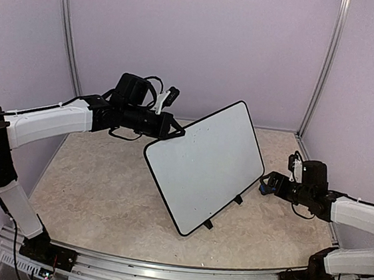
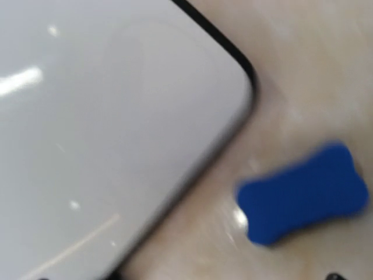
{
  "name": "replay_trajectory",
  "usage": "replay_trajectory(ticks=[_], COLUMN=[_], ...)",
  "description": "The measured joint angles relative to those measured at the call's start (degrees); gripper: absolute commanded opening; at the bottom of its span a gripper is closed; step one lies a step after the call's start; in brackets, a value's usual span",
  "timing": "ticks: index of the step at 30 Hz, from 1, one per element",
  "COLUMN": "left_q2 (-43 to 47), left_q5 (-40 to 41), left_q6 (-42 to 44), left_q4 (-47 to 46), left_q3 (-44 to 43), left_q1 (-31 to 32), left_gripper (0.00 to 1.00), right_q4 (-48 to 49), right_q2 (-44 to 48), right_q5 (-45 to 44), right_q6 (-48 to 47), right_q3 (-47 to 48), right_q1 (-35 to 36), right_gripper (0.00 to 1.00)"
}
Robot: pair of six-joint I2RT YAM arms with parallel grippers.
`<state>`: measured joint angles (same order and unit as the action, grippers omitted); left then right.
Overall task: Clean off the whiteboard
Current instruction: Move the whiteboard to the center of the board.
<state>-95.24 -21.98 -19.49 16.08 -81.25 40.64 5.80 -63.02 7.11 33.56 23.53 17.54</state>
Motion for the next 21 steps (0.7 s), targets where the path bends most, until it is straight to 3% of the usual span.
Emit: replay_trajectory(ticks=[9,21], left_q2=[0.0,0.1], left_q5=[0.0,-0.5], left_q6=[0.0,0.5], left_q4=[0.0,0.9], left_q3=[0.0,-0.2], left_q1=[0.0,-0.3], left_gripper=[0.00,0.00], right_q4=[-0.8,-2.8], right_q2=[-1.9,-16.0], right_q5=[-1.6,-5.9], right_q6=[-10.2,-19.9], right_q3=[4.5,11.2], right_q1=[3.7,12.9], right_gripper=[1.00,0.92])
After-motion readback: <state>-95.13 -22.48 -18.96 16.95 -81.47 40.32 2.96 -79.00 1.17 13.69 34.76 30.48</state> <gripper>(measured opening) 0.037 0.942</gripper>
